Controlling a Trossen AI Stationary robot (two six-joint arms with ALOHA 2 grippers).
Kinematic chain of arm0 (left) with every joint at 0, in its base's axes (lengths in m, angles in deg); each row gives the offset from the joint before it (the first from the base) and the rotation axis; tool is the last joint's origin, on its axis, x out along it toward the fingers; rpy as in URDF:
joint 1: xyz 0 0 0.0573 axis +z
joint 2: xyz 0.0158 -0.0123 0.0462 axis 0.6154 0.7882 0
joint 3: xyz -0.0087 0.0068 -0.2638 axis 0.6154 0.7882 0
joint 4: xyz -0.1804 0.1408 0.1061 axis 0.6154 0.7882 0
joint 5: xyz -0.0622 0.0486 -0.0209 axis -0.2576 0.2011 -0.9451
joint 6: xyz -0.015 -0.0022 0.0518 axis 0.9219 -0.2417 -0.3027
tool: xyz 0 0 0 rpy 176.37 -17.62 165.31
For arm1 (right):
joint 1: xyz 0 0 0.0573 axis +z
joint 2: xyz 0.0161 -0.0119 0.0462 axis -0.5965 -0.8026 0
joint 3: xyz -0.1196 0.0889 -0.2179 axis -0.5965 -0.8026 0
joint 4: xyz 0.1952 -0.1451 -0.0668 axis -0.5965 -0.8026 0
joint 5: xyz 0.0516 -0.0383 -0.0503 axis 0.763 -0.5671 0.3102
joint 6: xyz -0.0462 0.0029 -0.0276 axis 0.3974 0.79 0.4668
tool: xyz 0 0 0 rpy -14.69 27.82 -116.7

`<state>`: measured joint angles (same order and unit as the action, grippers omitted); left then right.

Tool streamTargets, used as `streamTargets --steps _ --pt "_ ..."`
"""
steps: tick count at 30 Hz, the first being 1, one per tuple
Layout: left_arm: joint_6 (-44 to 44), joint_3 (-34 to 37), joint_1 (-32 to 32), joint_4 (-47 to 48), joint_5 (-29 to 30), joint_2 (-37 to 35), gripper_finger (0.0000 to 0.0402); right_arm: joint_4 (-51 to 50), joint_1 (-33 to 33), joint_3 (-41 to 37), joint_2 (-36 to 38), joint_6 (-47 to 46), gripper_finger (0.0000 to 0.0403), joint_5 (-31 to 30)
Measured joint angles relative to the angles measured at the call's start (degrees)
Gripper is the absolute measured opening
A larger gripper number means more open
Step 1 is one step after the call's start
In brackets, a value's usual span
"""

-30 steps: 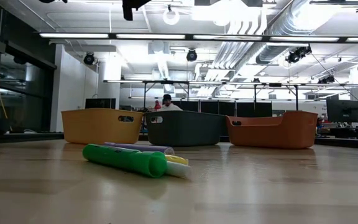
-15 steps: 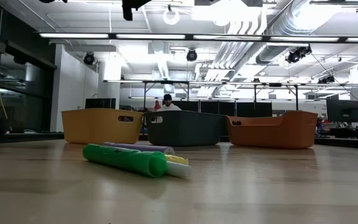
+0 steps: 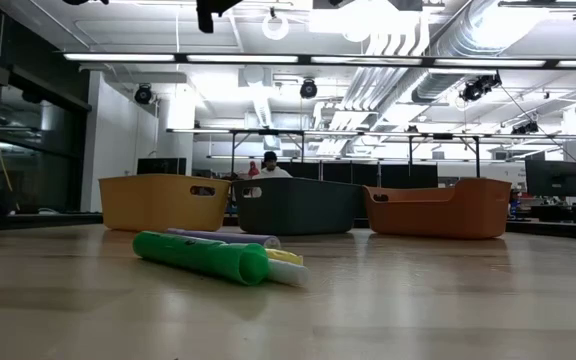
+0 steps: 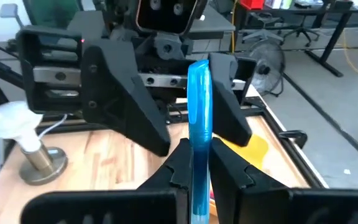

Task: Pick & Place Markers
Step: Put the blue pen into the yellow bin

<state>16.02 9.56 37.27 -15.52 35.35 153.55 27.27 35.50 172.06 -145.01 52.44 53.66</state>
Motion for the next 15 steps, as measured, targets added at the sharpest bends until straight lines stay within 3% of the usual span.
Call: streamTargets --steps 9,15 --pt "0.02 0.0 0.0 -1.46 -0.05 0.0 0.0219 0.02 0.02 0.0 -0.42 -0.39 0.0024 -0.4" --pt "0.04 0.0 0.0 -1.05 -0.13 0.0 0.0172 0.24 0.02 0.0 -0.42 -0.39 0.0024 -0.16"
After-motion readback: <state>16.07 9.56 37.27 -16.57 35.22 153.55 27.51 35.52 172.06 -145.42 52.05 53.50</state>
